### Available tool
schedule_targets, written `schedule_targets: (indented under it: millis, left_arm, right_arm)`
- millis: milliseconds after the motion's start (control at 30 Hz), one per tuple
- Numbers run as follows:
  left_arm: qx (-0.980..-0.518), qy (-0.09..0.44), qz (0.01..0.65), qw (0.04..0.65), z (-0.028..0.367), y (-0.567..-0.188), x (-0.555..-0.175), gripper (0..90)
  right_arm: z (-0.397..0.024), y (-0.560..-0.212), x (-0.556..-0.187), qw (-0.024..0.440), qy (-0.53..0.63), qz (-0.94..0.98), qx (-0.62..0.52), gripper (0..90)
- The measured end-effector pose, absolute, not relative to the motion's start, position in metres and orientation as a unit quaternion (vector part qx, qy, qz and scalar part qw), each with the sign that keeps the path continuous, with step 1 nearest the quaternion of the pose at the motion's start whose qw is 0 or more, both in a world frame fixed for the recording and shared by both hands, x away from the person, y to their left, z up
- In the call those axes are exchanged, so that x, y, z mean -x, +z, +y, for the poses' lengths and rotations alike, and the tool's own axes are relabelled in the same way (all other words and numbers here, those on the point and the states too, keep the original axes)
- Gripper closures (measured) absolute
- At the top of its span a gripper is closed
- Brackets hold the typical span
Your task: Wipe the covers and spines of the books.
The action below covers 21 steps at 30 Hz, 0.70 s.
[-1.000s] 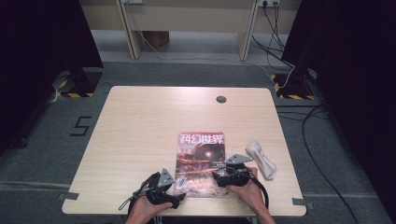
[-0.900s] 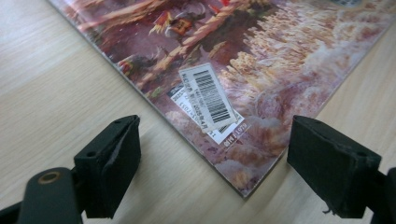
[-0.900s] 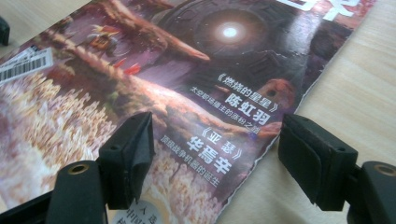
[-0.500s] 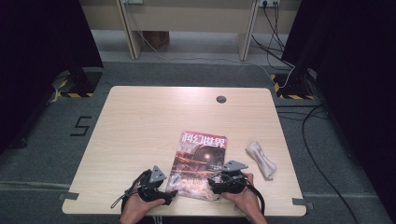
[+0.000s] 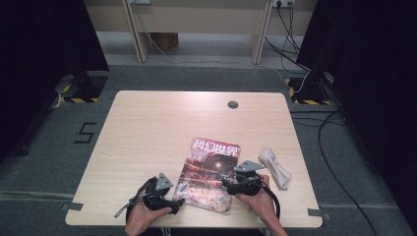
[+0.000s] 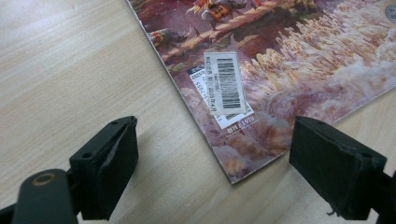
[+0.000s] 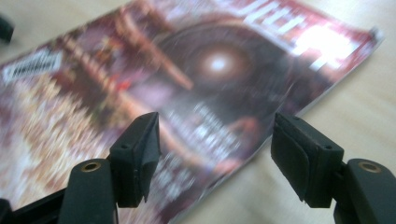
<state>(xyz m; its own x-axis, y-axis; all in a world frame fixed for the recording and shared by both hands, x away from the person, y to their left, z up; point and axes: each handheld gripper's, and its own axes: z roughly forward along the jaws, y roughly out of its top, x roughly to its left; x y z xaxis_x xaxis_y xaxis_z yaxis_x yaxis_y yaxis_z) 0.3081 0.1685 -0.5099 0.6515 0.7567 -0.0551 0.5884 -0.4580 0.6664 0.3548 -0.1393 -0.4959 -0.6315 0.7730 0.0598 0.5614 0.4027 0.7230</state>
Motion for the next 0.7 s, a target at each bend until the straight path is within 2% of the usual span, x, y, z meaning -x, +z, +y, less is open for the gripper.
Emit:
schedule_targets:
  millis: [400, 700]
  left_arm:
    - [-0.842, 0.125, 0.401, 0.339, 0.168, -0.51, -0.306, 16.1]
    - [-0.854, 0.119, 0.374, 0.342, 0.151, -0.511, -0.299, 17.7]
  right_arm:
    - [-0.135, -0.486, -0.434, 0.168, 0.378, 0.808, -0.42, 27.3]
    - [-0.119, -0.482, -0.467, 0.176, 0.362, 0.807, -0.432, 28.3]
